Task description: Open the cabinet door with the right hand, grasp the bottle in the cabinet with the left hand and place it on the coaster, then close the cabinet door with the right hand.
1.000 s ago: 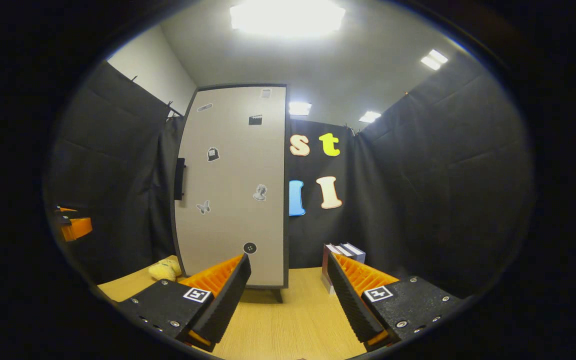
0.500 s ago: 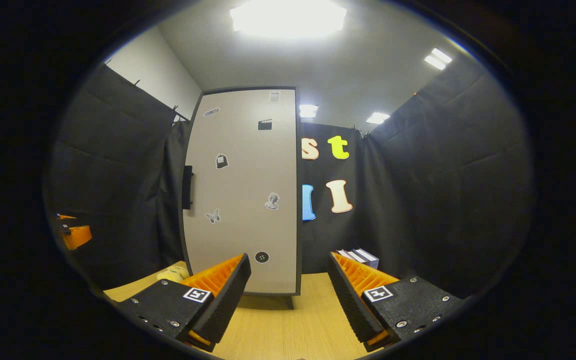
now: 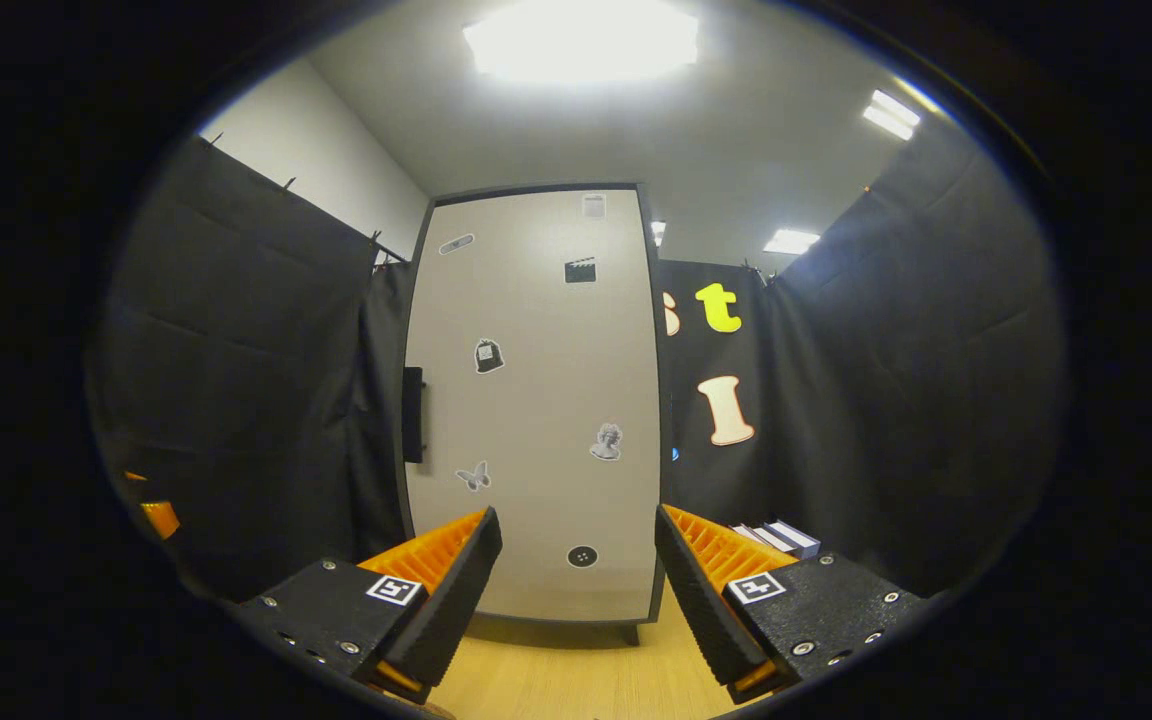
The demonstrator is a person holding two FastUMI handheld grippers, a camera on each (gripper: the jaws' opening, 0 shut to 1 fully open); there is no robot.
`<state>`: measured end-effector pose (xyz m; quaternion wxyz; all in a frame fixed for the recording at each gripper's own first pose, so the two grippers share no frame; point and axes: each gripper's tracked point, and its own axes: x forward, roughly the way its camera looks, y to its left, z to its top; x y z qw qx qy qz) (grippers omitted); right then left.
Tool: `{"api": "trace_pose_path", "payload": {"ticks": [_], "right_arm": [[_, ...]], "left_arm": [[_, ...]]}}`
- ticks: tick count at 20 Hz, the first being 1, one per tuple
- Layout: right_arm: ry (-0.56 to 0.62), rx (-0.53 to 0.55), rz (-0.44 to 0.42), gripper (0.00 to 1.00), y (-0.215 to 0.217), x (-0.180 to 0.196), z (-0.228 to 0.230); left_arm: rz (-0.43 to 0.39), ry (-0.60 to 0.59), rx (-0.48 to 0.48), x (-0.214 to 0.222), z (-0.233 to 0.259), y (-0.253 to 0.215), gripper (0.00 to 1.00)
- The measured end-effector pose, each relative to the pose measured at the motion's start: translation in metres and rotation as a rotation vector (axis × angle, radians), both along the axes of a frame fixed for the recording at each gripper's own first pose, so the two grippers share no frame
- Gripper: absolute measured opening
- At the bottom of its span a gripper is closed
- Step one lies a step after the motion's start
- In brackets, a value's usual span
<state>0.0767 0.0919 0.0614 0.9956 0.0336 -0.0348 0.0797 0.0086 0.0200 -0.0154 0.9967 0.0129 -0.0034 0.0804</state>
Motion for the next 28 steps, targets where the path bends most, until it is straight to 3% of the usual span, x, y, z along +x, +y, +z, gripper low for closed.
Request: {"api": "trace_pose_path", "payload": {"ticks": [1, 2, 19, 28], "right_arm": [[0.001, 0.004, 0.011, 0.95, 0.007, 0.005, 0.002], [0.001, 0.007, 0.02, 0.95, 0.014, 0.009, 0.005], [-0.043, -0.009, 0.11, 0.95, 0.134, 0.105, 0.046], [-0.009, -0.007, 0.164, 0.95, 0.203, 0.161, 0.042]], "left_arm": [[0.01, 0.001, -0.001, 0.003, -0.004, 0.001, 0.74], [0.019, 0.002, -0.004, 0.005, -0.006, 0.002, 0.8], [0.169, 0.035, -0.006, 0.005, -0.032, 0.029, 0.8], [0.228, 0.061, -0.04, 0.005, -0.059, 0.051, 0.8]]}}
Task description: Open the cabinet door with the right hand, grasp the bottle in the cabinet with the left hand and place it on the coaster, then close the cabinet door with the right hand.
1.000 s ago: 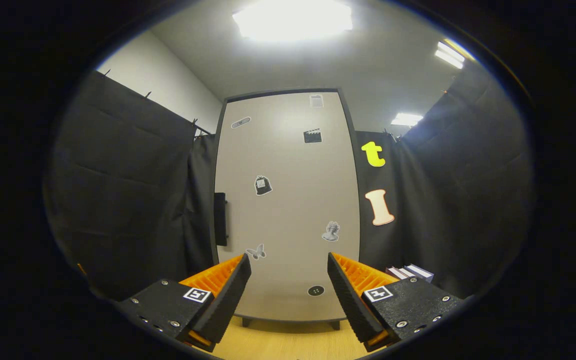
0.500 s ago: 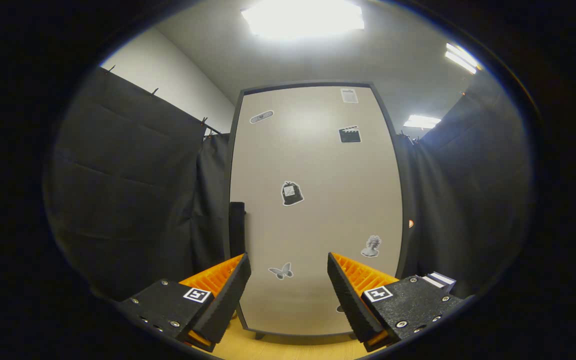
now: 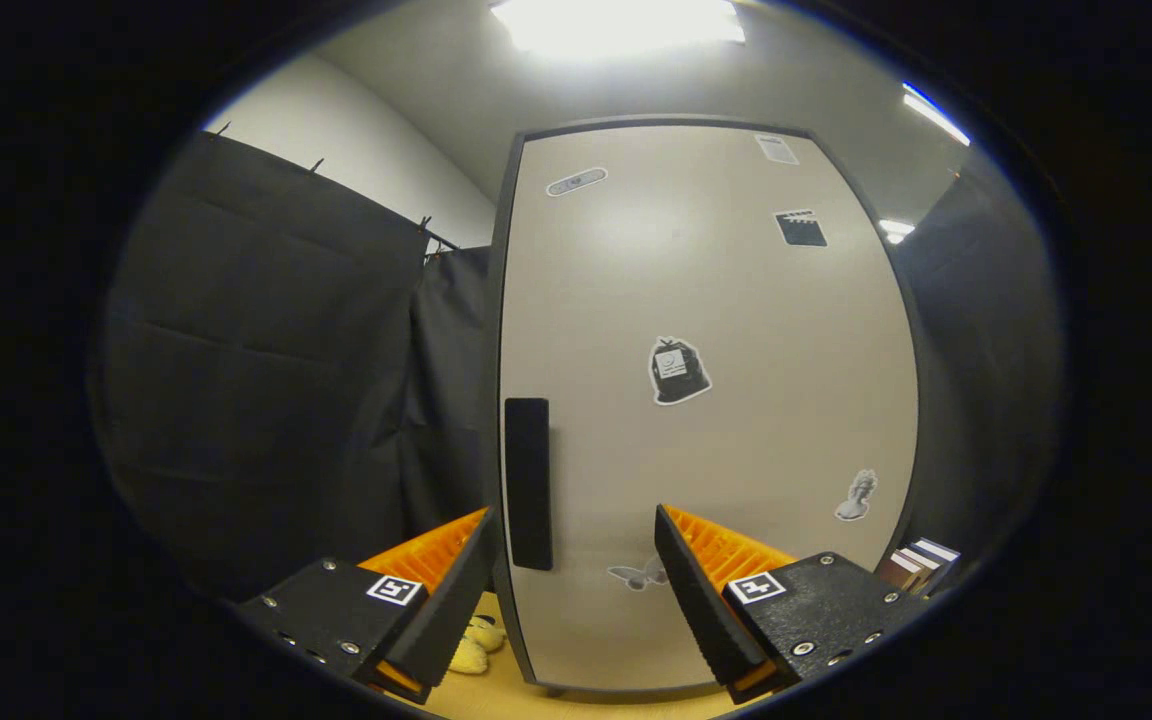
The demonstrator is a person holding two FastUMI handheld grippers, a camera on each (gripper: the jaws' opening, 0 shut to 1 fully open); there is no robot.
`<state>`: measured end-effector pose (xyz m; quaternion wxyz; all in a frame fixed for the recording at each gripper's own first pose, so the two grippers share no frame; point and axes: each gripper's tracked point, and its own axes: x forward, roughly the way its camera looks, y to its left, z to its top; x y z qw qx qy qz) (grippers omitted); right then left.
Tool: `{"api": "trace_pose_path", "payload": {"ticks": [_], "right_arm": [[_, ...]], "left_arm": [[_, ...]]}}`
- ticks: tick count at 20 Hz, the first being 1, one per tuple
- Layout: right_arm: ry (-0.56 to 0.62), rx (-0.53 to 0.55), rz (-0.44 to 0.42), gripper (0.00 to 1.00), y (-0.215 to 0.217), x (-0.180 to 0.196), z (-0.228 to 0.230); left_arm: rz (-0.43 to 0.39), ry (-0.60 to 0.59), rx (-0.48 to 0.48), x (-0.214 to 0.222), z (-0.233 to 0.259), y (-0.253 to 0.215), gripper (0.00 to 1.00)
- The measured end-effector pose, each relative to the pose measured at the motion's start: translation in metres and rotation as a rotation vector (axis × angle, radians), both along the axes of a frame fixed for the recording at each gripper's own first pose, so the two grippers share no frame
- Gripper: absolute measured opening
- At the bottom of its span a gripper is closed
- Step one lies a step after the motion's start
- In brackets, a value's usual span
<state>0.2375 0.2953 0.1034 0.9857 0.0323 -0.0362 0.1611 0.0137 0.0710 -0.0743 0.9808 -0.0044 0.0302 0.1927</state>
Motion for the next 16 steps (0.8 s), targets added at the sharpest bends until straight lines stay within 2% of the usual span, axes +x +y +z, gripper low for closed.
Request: {"api": "trace_pose_path", "payload": {"ticks": [4, 8, 9, 10, 11, 12, 13, 16], "right_arm": [[-0.014, 0.0, -0.009, 0.91, 0.021, 0.023, 0.009], [0.053, -0.049, -0.02, 0.81, 0.037, 0.048, -0.005], [0.061, -0.056, -0.031, 0.75, 0.039, 0.053, -0.006], [0.072, -0.06, -0.048, 0.71, 0.037, 0.057, -0.009], [0.087, -0.044, -0.031, 0.58, 0.043, 0.059, -0.01], [0.106, -0.027, -0.03, 0.5, 0.045, 0.059, -0.013], [0.115, -0.013, -0.036, 0.36, 0.044, 0.056, -0.011], [0.153, -0.027, -0.038, 0.25, 0.043, 0.057, -0.014]], "left_arm": [[0.02, 0.014, -0.021, 0.006, -0.017, 0.01, 0.8], [0.019, 0.018, -0.04, 0.012, -0.028, 0.011, 0.8], [0.016, 0.02, -0.045, 0.013, -0.032, 0.009, 0.8], [0.014, 0.023, -0.048, 0.015, -0.034, 0.01, 0.86], [0.013, 0.026, -0.047, 0.017, -0.036, 0.008, 0.86], [0.013, 0.027, -0.043, 0.018, -0.036, 0.008, 0.86], [0.012, 0.027, -0.04, 0.022, -0.037, 0.005, 0.86], [0.004, 0.019, -0.045, 0.023, -0.036, 0.003, 0.86]]}}
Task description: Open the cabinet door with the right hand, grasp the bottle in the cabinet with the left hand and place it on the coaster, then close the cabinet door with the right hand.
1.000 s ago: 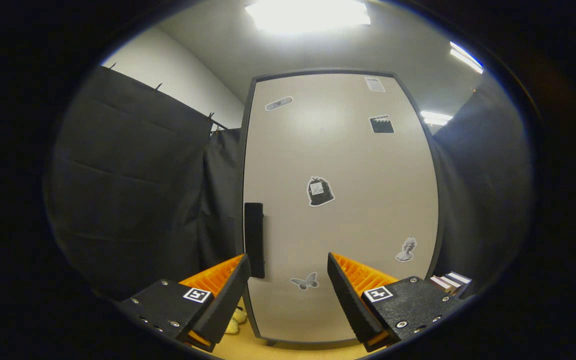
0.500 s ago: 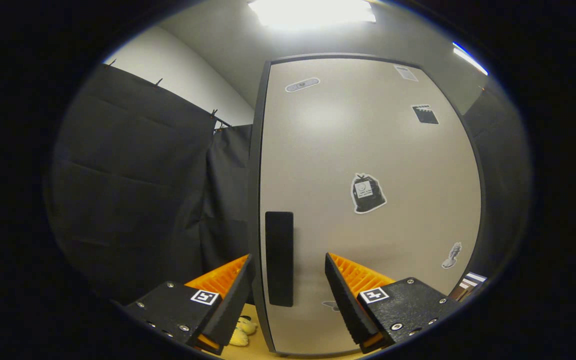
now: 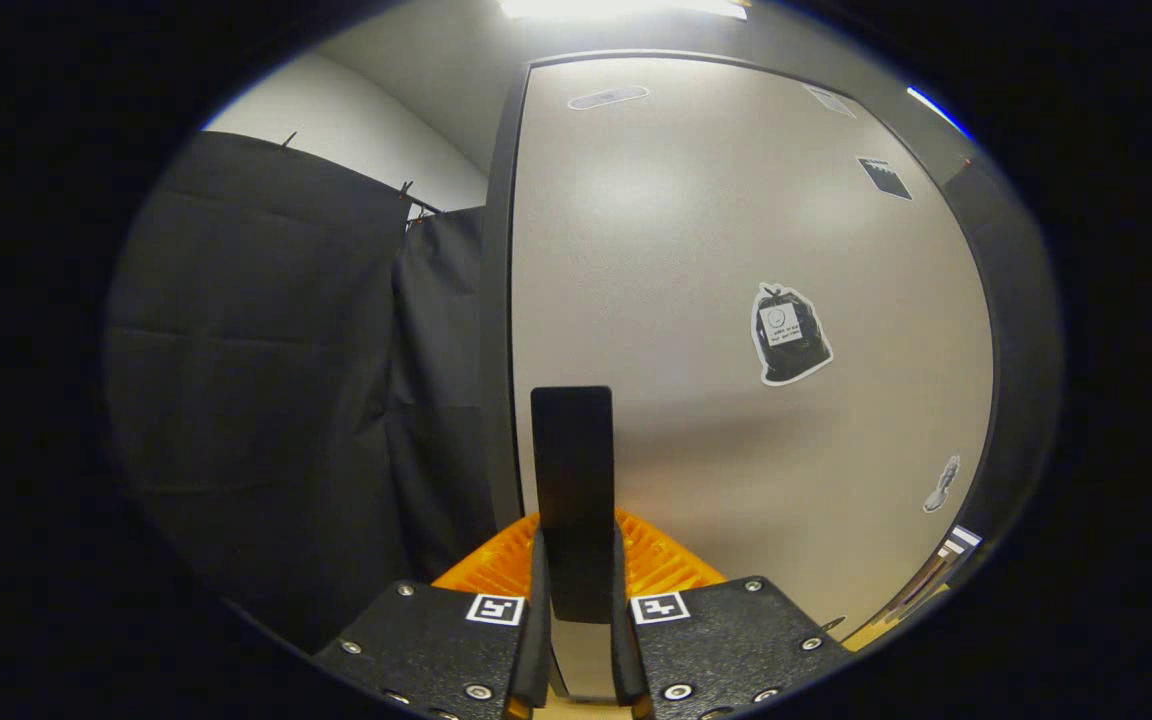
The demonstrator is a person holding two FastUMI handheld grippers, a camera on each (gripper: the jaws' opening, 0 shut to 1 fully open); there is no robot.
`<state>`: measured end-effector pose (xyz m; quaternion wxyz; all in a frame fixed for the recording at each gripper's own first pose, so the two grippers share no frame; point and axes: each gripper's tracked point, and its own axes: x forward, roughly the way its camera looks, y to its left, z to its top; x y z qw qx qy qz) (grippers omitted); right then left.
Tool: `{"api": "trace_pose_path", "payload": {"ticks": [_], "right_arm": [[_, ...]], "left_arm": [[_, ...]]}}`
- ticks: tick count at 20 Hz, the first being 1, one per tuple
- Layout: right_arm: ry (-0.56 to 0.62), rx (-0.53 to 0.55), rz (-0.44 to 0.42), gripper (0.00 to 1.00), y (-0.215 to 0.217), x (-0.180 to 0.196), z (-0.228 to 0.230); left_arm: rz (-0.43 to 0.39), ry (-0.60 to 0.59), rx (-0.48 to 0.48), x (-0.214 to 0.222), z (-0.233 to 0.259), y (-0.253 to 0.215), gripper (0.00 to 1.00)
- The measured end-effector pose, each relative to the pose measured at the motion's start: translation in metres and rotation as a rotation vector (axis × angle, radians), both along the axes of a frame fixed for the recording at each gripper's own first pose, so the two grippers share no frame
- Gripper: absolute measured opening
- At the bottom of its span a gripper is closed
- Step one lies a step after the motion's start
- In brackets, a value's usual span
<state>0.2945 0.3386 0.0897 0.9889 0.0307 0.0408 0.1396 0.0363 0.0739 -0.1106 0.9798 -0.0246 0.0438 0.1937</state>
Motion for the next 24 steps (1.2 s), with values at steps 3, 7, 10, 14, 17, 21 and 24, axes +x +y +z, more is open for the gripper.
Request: {"api": "trace_pose_path", "payload": {"ticks": [3, 7, 10, 14, 17, 21, 24], "right_arm": [[0.016, -0.002, 0.019, 0.2, -0.001, -0.004, 0.0], [0.014, 0.004, 0.058, 0.2, -0.003, -0.015, 0.002], [0.016, 0.014, 0.083, 0.2, -0.006, -0.02, 0.001], [0.015, 0.017, 0.111, 0.2, -0.011, -0.026, 0.001], [0.022, 0.023, 0.129, 0.2, -0.015, -0.03, 0.0], [0.028, 0.028, 0.146, 0.2, -0.022, -0.037, 0.0], [0.034, 0.028, 0.164, 0.2, -0.027, -0.041, 0.0]], "left_arm": [[-0.015, -0.013, -0.004, -0.001, 0.006, 0.0, 0.86], [-0.047, -0.026, 0.011, 0.0, 0.011, -0.003, 0.86], [-0.075, -0.035, 0.011, 0.001, 0.013, -0.003, 0.86], [-0.116, -0.052, 0.018, 0.002, 0.017, -0.006, 0.8], [-0.148, -0.064, 0.019, 0.005, 0.021, -0.006, 0.8], [-0.186, -0.076, 0.021, 0.002, 0.03, -0.007, 0.8], [-0.213, -0.085, 0.018, -0.001, 0.034, -0.009, 0.8]]}}
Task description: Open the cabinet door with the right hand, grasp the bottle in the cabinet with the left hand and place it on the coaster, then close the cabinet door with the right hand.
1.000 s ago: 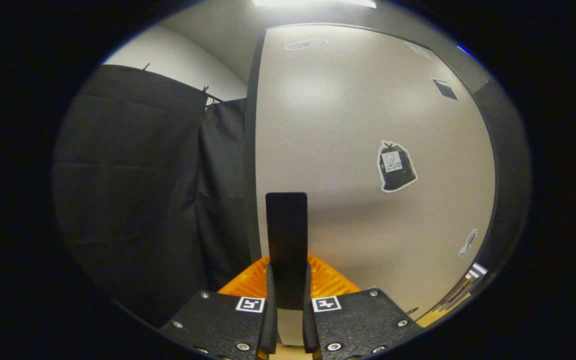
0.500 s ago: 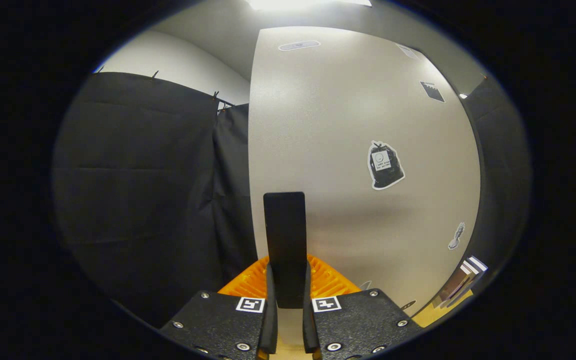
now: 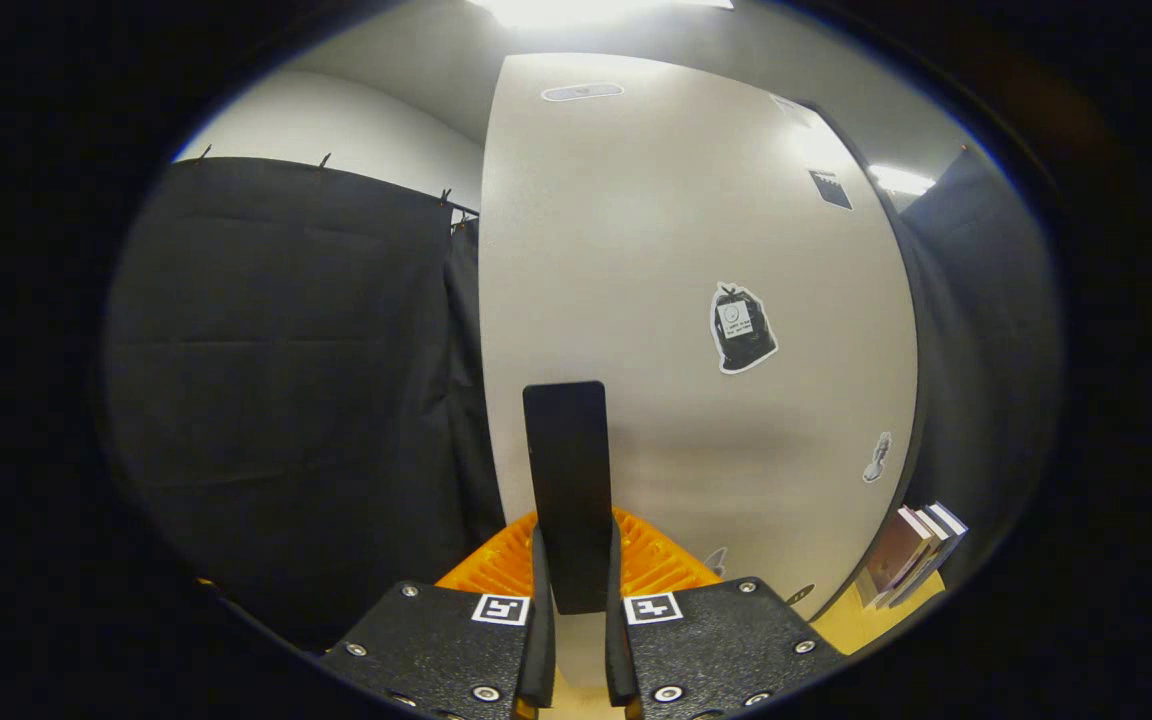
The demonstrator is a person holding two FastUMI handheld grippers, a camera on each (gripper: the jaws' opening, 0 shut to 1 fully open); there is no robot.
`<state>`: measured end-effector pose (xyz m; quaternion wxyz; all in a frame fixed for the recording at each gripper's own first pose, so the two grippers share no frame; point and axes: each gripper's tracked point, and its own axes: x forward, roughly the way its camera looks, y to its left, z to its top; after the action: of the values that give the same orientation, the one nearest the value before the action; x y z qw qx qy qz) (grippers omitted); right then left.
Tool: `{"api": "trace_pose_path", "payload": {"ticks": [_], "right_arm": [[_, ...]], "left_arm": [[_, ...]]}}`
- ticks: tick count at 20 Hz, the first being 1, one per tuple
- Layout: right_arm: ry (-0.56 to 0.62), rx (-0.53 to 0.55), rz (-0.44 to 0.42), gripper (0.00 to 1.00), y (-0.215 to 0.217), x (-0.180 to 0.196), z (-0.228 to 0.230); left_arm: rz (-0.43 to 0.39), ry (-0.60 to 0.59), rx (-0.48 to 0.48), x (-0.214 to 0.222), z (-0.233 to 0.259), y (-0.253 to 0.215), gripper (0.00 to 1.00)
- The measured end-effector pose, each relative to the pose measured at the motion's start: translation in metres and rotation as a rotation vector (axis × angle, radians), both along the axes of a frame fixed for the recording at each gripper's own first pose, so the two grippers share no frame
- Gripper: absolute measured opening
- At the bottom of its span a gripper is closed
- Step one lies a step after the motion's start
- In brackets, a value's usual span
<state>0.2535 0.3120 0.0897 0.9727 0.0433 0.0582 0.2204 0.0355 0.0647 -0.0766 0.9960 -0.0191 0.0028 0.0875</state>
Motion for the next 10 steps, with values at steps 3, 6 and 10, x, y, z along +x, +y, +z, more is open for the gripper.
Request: {"api": "trace_pose_path", "payload": {"ticks": [3, 6, 10], "right_arm": [[0.011, 0.004, 0.015, 0.2, -0.006, -0.004, 0.0], [0.015, 0.008, 0.024, 0.2, -0.013, -0.009, -0.001], [0.016, 0.011, 0.021, 0.2, -0.024, -0.018, 0.002]], "left_arm": [[-0.03, -0.008, -0.003, 0.001, 0.001, -0.005, 0.8], [-0.061, -0.017, 0.0, -0.001, 0.005, -0.009, 0.8], [-0.1, -0.029, 0.001, -0.005, 0.011, -0.013, 0.8]]}}
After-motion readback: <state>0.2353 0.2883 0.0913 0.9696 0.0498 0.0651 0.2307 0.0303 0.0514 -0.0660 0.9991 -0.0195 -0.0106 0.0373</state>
